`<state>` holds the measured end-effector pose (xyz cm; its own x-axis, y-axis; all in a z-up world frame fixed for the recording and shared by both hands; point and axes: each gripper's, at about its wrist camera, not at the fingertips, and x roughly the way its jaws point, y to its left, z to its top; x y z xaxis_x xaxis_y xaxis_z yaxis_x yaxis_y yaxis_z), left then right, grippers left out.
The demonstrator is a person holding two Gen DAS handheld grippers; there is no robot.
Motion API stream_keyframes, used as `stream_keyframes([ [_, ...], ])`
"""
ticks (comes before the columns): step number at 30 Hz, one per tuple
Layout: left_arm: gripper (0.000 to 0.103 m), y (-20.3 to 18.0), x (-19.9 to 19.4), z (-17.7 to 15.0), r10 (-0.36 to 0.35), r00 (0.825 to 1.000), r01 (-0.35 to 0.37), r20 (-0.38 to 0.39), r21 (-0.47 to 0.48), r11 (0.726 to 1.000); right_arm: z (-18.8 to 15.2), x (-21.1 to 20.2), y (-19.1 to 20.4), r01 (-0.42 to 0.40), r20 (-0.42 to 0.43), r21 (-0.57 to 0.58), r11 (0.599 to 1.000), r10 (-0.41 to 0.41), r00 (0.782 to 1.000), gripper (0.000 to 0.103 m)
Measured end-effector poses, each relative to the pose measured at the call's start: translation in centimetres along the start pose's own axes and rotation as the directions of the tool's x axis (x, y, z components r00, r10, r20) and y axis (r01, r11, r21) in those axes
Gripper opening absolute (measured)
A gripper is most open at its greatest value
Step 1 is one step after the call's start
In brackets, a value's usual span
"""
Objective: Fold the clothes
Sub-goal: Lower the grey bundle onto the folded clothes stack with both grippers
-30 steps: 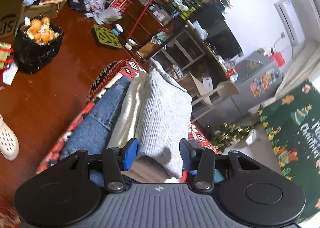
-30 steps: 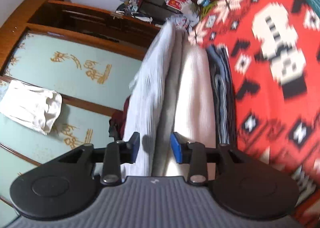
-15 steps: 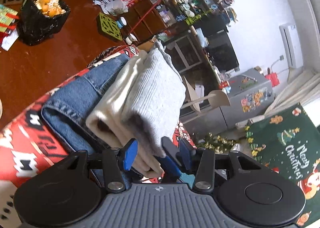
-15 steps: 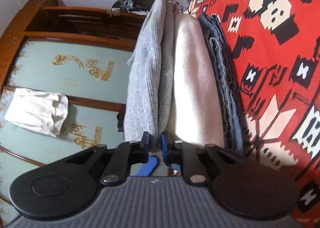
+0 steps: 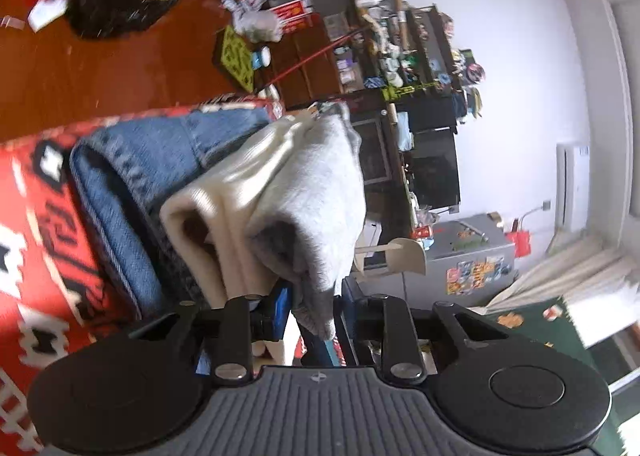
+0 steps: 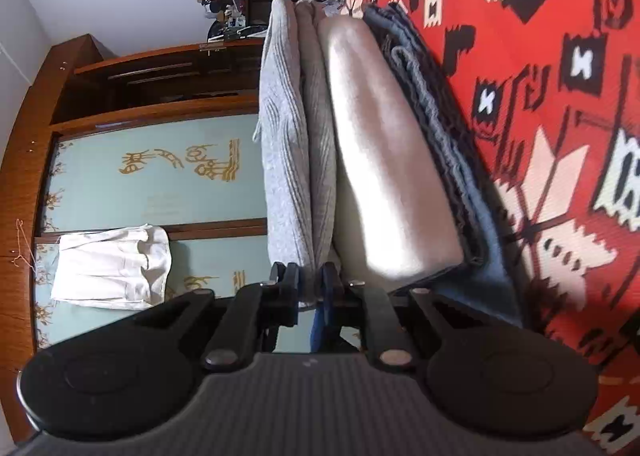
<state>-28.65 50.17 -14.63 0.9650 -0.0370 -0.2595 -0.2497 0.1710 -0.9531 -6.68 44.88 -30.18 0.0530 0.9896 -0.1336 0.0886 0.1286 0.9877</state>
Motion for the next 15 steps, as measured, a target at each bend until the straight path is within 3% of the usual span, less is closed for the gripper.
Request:
stream_keyframes([
  [3,0.036,0.0,0.1,-0.4,-0.008,1.0,0.008,-0.013,-0.024,1.0,0.1,-0.3,-0.6,-0.023,0.012,0.039,0.999,0.023,1.0,0.012],
  [6,0.035,-0.2,0.0,-0.4,-0.007,1.0,0.008,0.014,-0.021,1.0,0.0,0.0,-0.5,-0.018,-0.003,0.014,1.0,0.018,1.0,0.012],
  [7,0.034,-0.3,0.0,-0.3,-0.007,1.0,0.007,0.029,-0.02,1.0,0.0,0.2,-0.4,-0.012,-0.01,-0.002,1.0,0.012,1.0,0.012],
  [10,0.013,-0.5,-0.1,-0.2,-0.004,0.998,0.005,0.067,-0.013,1.0,0.0,0.1,-0.2,0.008,-0.025,-0.029,1.0,-0.009,1.0,0.018],
  [15,0.011,-1.1,0.0,-0.4,0.028,0.997,-0.029,0.072,0.02,0.999,2.0,-1.4,0.9,0.03,0.024,-0.124,0.992,-0.027,0.999,0.029],
])
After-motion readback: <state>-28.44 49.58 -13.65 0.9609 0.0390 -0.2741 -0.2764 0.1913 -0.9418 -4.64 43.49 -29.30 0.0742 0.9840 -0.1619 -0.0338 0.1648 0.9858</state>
